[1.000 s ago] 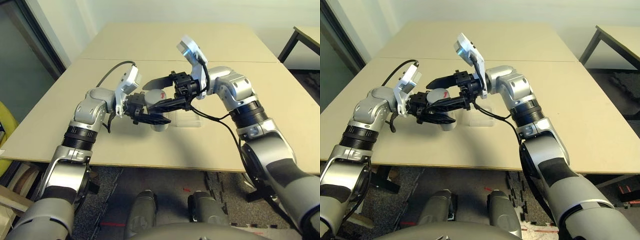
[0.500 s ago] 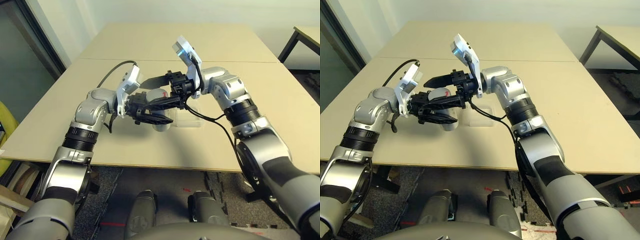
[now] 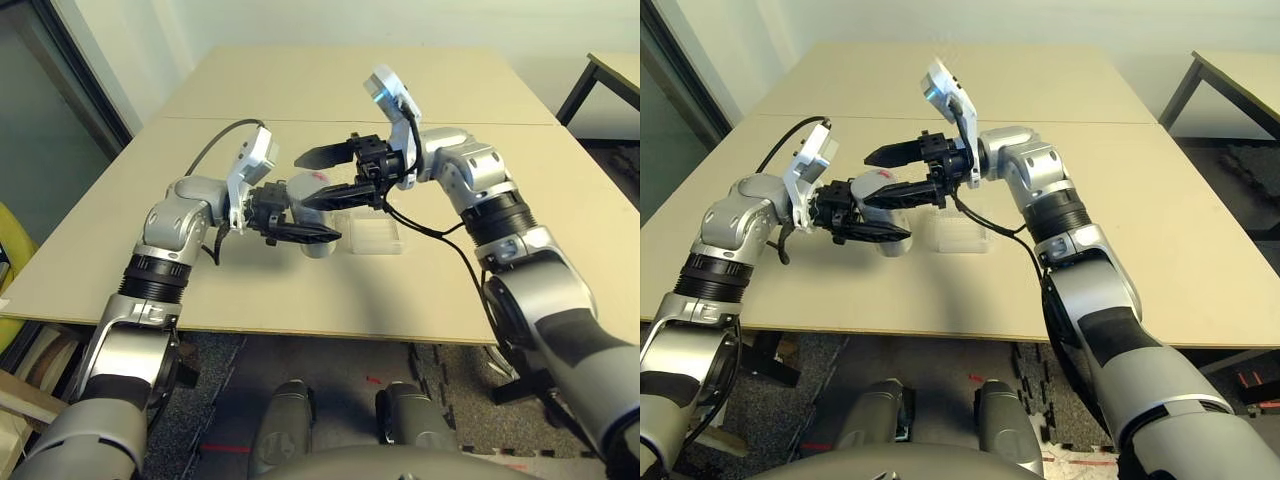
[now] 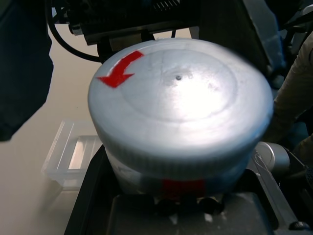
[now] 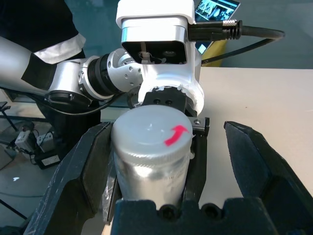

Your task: Pour the medicine from the bottle into the box.

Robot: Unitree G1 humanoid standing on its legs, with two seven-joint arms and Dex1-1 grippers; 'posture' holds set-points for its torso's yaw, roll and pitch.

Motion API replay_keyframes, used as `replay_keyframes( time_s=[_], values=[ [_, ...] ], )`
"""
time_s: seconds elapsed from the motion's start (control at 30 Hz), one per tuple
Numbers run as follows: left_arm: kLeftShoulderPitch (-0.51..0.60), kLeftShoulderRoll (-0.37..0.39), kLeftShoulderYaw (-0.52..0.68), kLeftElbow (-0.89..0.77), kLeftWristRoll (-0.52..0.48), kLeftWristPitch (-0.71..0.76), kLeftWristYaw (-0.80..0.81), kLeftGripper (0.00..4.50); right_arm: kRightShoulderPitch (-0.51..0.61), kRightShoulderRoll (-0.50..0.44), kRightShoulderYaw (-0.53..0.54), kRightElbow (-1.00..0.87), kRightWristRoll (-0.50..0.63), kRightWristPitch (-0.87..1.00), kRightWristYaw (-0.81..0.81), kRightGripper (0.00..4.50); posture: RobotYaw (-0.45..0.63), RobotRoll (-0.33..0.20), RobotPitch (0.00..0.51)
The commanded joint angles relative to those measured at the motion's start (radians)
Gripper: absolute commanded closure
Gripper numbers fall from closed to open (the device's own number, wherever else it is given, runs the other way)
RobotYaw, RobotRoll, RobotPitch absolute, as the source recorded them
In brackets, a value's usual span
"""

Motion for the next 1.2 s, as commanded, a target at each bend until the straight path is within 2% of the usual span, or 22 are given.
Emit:
replay_keyframes(
  time_s=[0.03,0.53,0.73,0.93,1.2],
  values=[
    [-0.007,0.005,-0.004,-0.020,-0.010,-0.012,-0.024,1.92,0.023,-0.049,-0.042,-0.020,0.003,0.021,-0.017,0.00,0.00,0.000,0.000],
    [-0.005,0.010,0.000,-0.017,-0.008,-0.018,-0.031,1.92,0.068,-0.161,-0.084,-0.025,-0.004,0.030,-0.039,0.00,0.00,0.000,0.000],
    [-0.011,0.013,0.001,0.002,-0.002,-0.029,-0.034,1.92,0.090,-0.194,-0.103,-0.122,0.032,0.082,-0.052,0.00,-0.01,0.000,0.000],
    [-0.018,0.005,-0.003,0.022,0.004,-0.041,-0.033,1.92,0.102,-0.171,-0.107,-0.247,0.070,0.142,-0.097,0.00,-0.02,0.000,0.000],
    [-0.032,-0.005,-0.008,0.048,0.010,-0.056,-0.033,1.92,0.106,-0.109,-0.060,-0.346,0.086,0.177,-0.115,0.00,-0.03,0.000,0.000]
  ],
)
